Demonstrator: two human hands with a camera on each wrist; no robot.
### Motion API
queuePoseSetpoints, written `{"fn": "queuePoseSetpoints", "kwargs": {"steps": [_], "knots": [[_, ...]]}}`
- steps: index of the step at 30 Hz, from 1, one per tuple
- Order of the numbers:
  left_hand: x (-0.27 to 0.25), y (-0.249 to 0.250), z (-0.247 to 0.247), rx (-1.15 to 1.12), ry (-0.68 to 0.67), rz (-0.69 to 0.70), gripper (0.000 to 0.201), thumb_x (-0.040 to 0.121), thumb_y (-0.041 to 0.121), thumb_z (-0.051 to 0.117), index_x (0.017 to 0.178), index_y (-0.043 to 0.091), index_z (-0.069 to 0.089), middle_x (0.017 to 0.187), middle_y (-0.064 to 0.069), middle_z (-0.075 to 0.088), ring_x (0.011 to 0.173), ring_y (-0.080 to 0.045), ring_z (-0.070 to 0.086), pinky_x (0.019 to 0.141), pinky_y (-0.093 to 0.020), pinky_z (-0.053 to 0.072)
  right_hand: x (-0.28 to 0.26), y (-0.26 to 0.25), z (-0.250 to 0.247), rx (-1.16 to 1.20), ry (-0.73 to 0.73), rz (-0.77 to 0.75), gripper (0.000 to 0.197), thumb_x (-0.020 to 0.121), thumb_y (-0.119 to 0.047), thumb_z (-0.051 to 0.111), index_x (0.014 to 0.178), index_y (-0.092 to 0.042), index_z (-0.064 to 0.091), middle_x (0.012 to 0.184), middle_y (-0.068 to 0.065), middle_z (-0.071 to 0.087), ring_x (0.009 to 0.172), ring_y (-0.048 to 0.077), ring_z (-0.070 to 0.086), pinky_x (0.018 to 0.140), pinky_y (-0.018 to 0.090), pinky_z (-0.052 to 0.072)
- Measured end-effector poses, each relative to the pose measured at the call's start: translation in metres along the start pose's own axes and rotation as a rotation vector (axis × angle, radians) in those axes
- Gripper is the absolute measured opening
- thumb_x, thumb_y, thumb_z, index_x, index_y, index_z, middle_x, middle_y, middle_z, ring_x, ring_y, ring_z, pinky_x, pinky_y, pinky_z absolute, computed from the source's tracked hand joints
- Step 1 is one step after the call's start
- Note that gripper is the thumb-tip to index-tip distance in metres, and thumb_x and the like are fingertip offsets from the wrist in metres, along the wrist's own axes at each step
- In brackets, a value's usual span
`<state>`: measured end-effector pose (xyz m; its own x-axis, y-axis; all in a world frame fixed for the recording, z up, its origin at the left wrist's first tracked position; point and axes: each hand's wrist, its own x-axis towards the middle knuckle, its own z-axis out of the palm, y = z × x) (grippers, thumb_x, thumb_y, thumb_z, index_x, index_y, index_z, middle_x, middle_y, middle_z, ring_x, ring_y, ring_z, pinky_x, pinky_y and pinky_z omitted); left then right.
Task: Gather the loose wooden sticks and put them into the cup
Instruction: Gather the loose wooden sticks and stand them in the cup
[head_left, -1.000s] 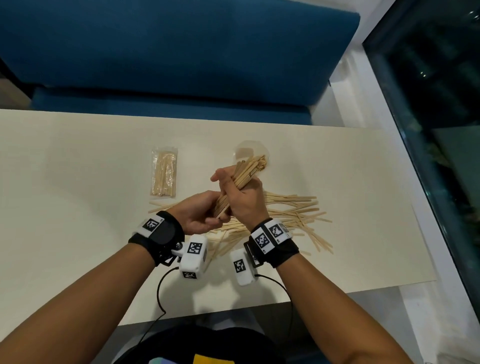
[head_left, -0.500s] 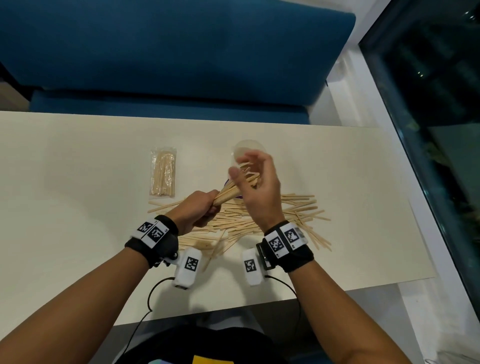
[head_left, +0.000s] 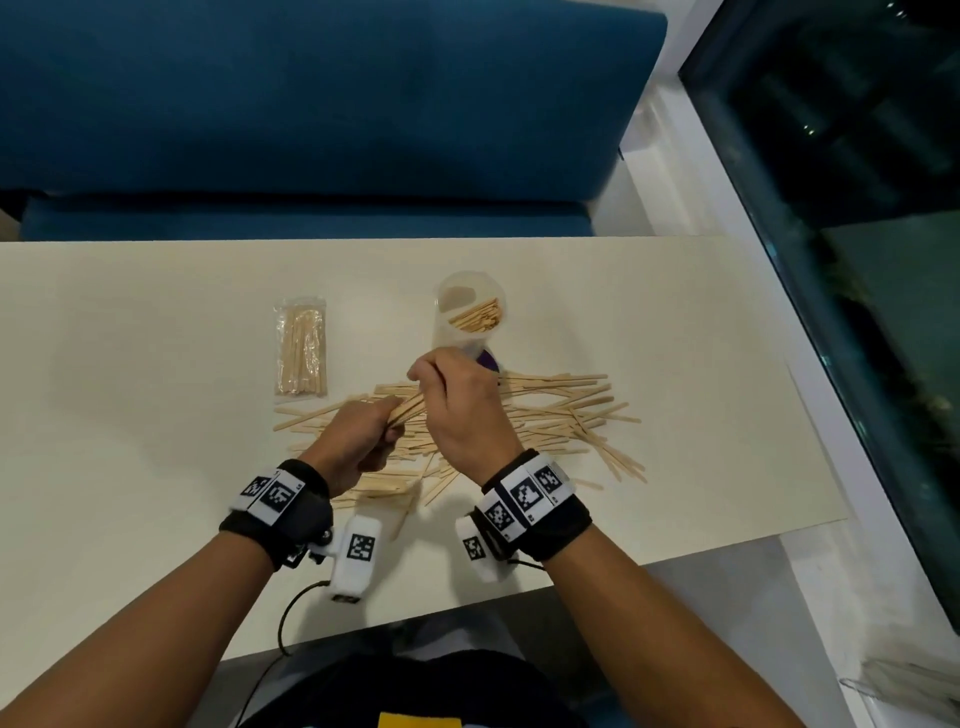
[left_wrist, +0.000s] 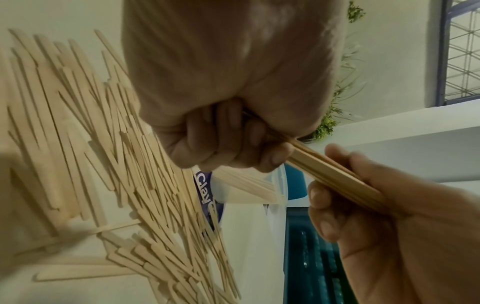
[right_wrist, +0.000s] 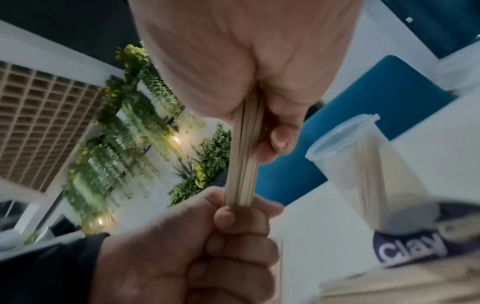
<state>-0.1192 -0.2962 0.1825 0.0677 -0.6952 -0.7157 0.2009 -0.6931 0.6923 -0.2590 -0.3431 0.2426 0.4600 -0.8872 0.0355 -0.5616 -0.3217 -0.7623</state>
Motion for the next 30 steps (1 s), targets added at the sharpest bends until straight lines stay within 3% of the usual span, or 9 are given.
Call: {"fn": "queuePoseSetpoints", "kwargs": {"steps": [5, 8, 11, 13, 16, 22, 25, 27, 30], "knots": [[0.0, -0.003, -0.013, 0.008, -0.002, -0.036, 0.038, 0.106, 0.023, 0.047, 0.068, 0.016, 0.047, 0.054, 0.001, 0.036, 0.045, -0.012, 0.023, 0.045, -0.024, 0.017, 0.001, 0.007, -0.022, -0.126, -0.339, -0.033, 0.024, 0.099, -0.024, 0.065, 0.118, -0.013, 0.072, 0.114, 0.001, 0.069, 0.103, 0.014, 0.06, 0.091, 0.023, 0.044], [0.0, 0.0, -0.015, -0.002, -0.076, -0.03, 0.034, 0.107, 0.021, 0.046, 0.075, 0.013, 0.053, 0.055, 0.001, 0.037, 0.044, -0.011, 0.022, 0.046, -0.025, 0.016, 0.001, 0.006, -0.026, -0.091, -0.294, -0.025, 0.023, 0.092, -0.013, 0.073, 0.114, -0.009, 0.077, 0.107, 0.006, 0.074, 0.096, 0.018, 0.065, 0.09, 0.024, 0.049], [0.004, 0.002, -0.013, 0.014, -0.097, -0.019, 0.028, 0.107, 0.024, 0.049, 0.093, 0.006, 0.065, 0.056, 0.0, 0.043, 0.044, -0.011, 0.026, 0.043, -0.023, 0.019, 0.0, 0.006, -0.03, -0.04, -0.229, 0.106, 0.02, 0.089, -0.013, 0.076, 0.109, -0.012, 0.079, 0.101, 0.003, 0.073, 0.086, 0.01, 0.062, 0.077, 0.008, 0.045], [0.007, 0.005, -0.008, 0.037, -0.065, -0.014, 0.033, 0.107, 0.029, 0.052, 0.088, 0.005, 0.066, 0.053, 0.001, 0.047, 0.042, -0.011, 0.027, 0.042, -0.022, 0.021, 0.001, 0.01, -0.034, -0.037, -0.181, 0.169, 0.018, 0.088, -0.015, 0.078, 0.106, -0.014, 0.081, 0.096, 0.001, 0.072, 0.079, 0.006, 0.061, 0.072, 0.006, 0.045], [0.016, 0.017, 0.002, 0.015, 0.001, -0.037, 0.041, 0.106, 0.033, 0.054, 0.082, 0.001, 0.065, 0.052, -0.001, 0.052, 0.04, -0.01, 0.034, 0.04, -0.021, 0.026, 0.006, 0.013, -0.042, 0.06, -0.096, 0.247, 0.016, 0.084, -0.01, 0.081, 0.1, -0.014, 0.082, 0.087, 0.0, 0.073, 0.068, 0.005, 0.064, 0.07, 0.011, 0.052], [0.038, 0.05, 0.012, -0.176, -0.013, 0.007, 0.051, 0.111, 0.038, 0.041, 0.103, -0.004, 0.067, 0.068, -0.006, 0.056, 0.048, -0.015, 0.045, 0.046, -0.025, 0.034, 0.036, 0.016, -0.096, 0.107, 0.046, 0.317, 0.016, 0.086, -0.012, 0.079, 0.101, -0.014, 0.08, 0.082, -0.003, 0.076, 0.068, 0.006, 0.071, 0.065, 0.01, 0.054], [0.054, 0.061, 0.015, 0.041, 0.128, 0.111, 0.036, 0.106, 0.027, 0.051, 0.129, 0.001, 0.06, 0.096, -0.009, 0.067, 0.069, -0.021, 0.063, 0.058, -0.033, 0.048, 0.059, 0.028, -0.124, 0.093, 0.206, 0.284, 0.014, 0.086, -0.012, 0.079, 0.1, -0.011, 0.081, 0.075, -0.002, 0.076, 0.067, 0.01, 0.072, 0.067, 0.014, 0.056], [0.068, 0.061, 0.017, 0.403, 0.186, 0.232, 0.067, 0.092, 0.032, 0.074, 0.149, 0.012, 0.044, 0.131, -0.008, 0.061, 0.102, -0.022, 0.066, 0.082, -0.039, 0.057, 0.074, 0.037, -0.128, 0.028, 0.263, 0.276, 0.013, 0.087, -0.012, 0.079, 0.1, -0.011, 0.081, 0.077, 0.0, 0.076, 0.069, 0.013, 0.072, 0.073, 0.018, 0.059], [0.082, 0.063, 0.026, 0.666, 0.16, 0.413, 0.127, 0.07, 0.051, 0.092, 0.164, 0.016, 0.014, 0.166, -0.007, 0.03, 0.145, -0.026, 0.04, 0.117, -0.047, 0.04, 0.097, 0.046, -0.104, -0.113, 0.203, 0.265, 0.017, 0.09, -0.008, 0.075, 0.105, -0.011, 0.08, 0.093, 0.004, 0.077, 0.077, 0.01, 0.068, 0.082, 0.02, 0.059]]}}
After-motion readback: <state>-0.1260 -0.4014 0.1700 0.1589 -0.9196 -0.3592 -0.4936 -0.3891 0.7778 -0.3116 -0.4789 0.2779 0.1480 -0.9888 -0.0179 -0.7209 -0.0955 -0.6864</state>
